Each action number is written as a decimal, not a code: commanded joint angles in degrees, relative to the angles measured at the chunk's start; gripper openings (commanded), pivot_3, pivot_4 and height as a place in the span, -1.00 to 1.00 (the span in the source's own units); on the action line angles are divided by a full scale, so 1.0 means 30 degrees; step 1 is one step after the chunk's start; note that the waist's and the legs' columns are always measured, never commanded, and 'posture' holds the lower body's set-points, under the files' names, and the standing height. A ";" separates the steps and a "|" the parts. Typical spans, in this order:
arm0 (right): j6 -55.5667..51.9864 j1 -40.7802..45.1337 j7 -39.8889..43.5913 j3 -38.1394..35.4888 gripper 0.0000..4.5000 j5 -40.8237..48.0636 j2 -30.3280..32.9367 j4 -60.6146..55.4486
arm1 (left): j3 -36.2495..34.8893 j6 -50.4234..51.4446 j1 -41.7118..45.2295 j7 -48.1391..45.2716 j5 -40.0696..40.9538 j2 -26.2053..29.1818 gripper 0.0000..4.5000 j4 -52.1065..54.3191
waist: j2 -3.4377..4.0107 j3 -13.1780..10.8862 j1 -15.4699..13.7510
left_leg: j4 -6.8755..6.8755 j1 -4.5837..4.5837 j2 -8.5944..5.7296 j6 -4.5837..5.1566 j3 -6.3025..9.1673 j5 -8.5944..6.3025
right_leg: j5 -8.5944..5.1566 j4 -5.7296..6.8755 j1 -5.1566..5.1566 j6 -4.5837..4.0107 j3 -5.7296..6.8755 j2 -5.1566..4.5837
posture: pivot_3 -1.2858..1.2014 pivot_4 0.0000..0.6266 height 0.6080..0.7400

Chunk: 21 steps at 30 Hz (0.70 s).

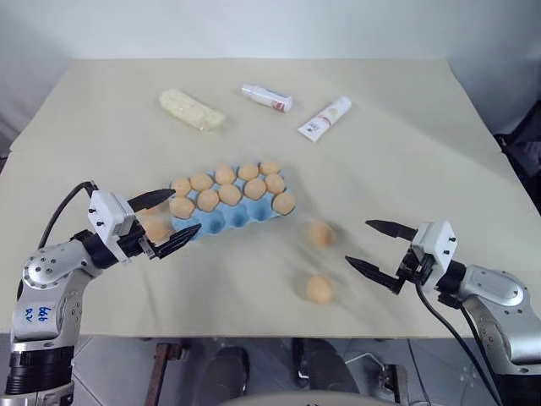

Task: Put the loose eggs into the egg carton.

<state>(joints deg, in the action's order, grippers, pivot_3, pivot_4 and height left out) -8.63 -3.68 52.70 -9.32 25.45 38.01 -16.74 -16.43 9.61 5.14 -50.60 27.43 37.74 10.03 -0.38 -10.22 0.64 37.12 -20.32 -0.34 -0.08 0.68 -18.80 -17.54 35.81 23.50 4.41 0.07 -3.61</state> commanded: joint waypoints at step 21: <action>-0.2115 -0.2535 0.2727 0.1588 1.00 0.0751 0.2798 -0.4381 | 0.2712 -0.3781 -0.2326 -0.7043 -0.0786 0.1595 0.99 -0.1498 | -0.0023 -0.0011 -0.0182 | 0.0021 0.0025 0.0010 0.0019 -0.0001 -0.0001 | 0.0031 -0.0035 -0.0033 -0.0026 -0.0008 -0.0011 | 0.03 -0.52 1.00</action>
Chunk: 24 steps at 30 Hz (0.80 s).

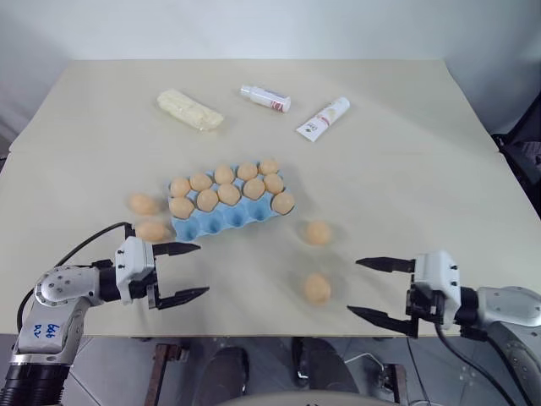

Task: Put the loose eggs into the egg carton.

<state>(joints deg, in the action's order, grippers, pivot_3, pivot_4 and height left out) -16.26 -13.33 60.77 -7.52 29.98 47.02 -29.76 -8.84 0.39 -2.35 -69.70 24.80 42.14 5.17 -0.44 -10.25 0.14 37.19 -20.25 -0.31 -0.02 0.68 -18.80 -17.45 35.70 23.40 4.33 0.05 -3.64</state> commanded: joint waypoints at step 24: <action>0.3181 0.7071 0.0561 0.5816 0.02 -0.3081 -0.4222 0.5064 | -0.3139 0.0562 -0.3948 0.2862 0.0770 -0.0502 1.00 0.3024 | -0.0004 0.0000 0.0139 | 0.0005 -0.0041 0.0000 0.0006 0.0005 -0.0005 | 0.0020 -0.0023 0.0029 0.0016 0.0012 -0.0001 | 0.03 -0.52 1.00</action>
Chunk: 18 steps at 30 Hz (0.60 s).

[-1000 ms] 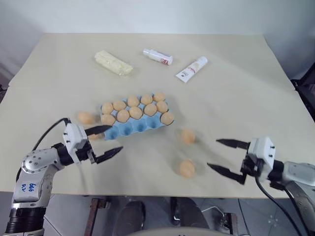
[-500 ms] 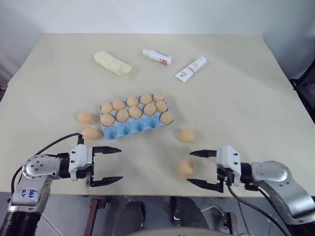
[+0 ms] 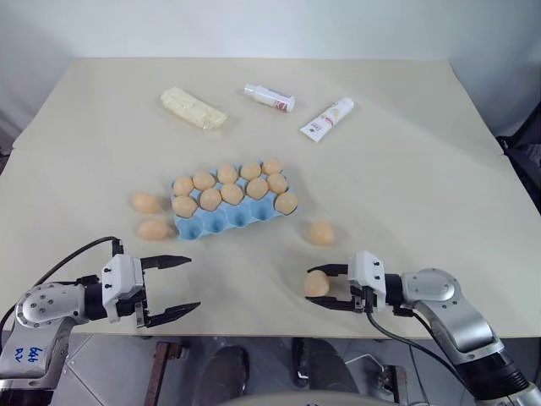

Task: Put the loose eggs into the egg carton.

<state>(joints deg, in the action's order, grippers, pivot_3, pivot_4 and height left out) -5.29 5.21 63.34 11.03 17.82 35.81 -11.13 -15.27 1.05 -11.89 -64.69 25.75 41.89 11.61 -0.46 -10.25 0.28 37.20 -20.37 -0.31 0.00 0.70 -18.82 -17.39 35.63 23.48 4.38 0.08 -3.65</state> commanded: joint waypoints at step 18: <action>-0.0538 1.0832 -0.6207 0.1679 0.34 -0.3547 -0.7612 0.6959 | -0.1962 0.0869 -0.2210 0.5287 0.0386 -0.3016 1.00 0.1379 | -0.0017 0.0008 0.0467 | -0.0006 -0.0048 -0.0002 -0.0013 -0.0019 0.0001 | 0.0003 0.0035 0.0077 -0.0006 0.0002 0.0005 | 0.03 -0.52 1.00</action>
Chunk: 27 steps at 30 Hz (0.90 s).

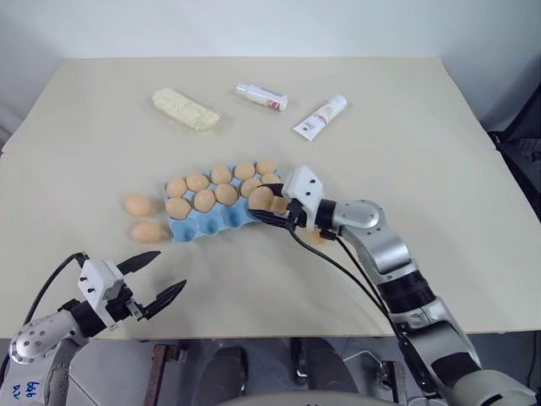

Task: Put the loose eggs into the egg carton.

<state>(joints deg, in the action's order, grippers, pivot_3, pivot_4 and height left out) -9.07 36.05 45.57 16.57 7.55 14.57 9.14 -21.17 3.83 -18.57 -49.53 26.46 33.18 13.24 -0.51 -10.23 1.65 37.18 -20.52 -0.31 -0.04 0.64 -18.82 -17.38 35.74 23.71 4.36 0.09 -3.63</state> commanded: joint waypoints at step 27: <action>0.2751 -1.5737 0.4107 -1.2752 0.98 0.5640 0.7798 -0.7339 | 0.1219 0.1944 0.4181 -0.1711 0.1087 0.1308 1.00 -0.0595 | -0.0001 -0.0002 -0.0457 | 0.0004 0.0103 0.0009 0.0021 -0.0042 -0.0012 | 0.0004 -0.0018 -0.0119 0.0008 -0.0043 0.0026 | 0.03 -0.52 1.00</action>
<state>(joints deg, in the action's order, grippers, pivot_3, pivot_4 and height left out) -2.89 -11.16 57.51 -19.54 23.38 37.52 -12.69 -17.32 9.79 -6.74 -53.52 28.77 36.29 11.38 -0.52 -10.23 0.28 37.21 -20.18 -0.29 0.03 0.47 -18.84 -17.36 35.70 23.35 4.41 -0.09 -3.55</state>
